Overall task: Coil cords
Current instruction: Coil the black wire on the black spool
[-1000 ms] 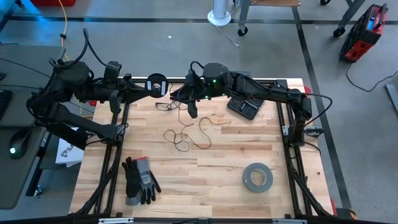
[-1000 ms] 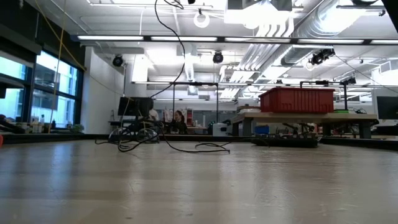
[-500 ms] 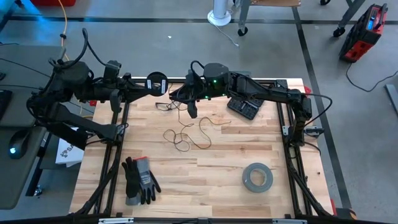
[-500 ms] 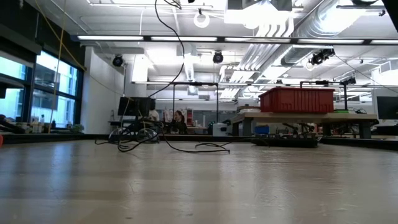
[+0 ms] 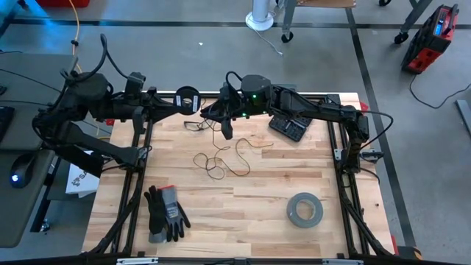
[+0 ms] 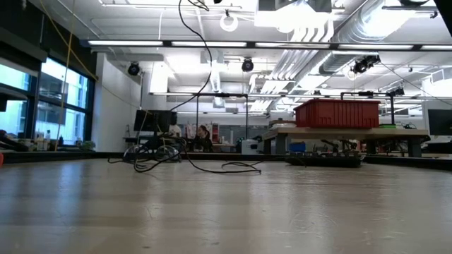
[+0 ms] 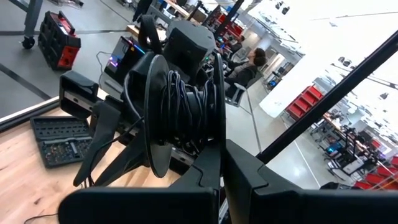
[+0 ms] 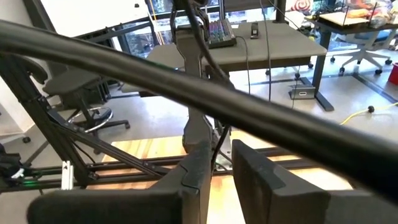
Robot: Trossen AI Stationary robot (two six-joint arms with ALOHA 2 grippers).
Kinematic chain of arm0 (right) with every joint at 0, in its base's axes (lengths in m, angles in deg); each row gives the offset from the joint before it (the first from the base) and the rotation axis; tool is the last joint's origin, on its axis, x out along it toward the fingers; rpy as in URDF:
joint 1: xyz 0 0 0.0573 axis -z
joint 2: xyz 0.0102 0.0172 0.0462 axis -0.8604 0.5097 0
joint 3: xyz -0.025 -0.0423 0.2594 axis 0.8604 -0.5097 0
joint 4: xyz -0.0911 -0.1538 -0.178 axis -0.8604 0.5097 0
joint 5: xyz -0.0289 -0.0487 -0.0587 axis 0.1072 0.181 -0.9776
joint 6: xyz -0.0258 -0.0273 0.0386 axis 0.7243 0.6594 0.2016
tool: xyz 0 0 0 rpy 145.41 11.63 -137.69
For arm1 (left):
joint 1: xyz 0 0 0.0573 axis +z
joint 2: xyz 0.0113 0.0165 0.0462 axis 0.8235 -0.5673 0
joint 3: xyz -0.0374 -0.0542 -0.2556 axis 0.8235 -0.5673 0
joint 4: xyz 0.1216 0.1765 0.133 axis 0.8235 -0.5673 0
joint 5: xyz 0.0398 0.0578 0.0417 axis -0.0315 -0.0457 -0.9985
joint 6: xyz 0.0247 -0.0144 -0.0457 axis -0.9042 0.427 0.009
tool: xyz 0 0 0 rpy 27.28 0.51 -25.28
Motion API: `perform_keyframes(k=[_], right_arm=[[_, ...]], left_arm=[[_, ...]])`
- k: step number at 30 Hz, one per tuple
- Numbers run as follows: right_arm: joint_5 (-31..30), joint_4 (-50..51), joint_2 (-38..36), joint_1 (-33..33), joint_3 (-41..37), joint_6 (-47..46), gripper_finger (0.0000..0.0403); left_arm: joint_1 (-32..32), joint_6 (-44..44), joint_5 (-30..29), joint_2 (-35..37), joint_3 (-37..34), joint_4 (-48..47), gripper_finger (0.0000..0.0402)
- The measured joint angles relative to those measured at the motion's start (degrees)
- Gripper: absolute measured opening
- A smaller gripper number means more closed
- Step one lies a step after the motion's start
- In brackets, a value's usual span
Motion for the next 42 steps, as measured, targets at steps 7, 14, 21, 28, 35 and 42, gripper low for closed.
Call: perform_keyframes(k=[7,14,21,28,35,42], right_arm=[[0.41,-0.21,0.00,-0.78,0.00,2.70,0.0006],[-1.10,-12.73,1.30,-6.24,0.04,3.49,0.0001],[-5.69,-17.38,1.40,-9.41,0.04,6.36,0.0000],[-6.06,-24.38,2.61,-9.25,0.04,6.10,0.0000],[-7.05,-30.21,4.71,-9.22,0.04,5.30,0.0000],[-8.20,-35.42,5.33,-9.68,0.04,4.47,0.0000]], left_arm=[[-0.02,0.57,-0.54,0.09,0.00,0.08,0.0000],[-0.02,5.14,-1.49,-1.25,0.00,7.83,0.0000],[0.35,8.66,-1.67,-1.31,0.00,9.32,0.0000],[0.83,16.99,-1.21,-3.28,0.00,9.81,0.0000],[0.83,25.22,3.19,-6.14,-0.02,18.16,0.0000],[0.86,25.74,4.52,-6.28,-0.02,19.28,0.0000]])
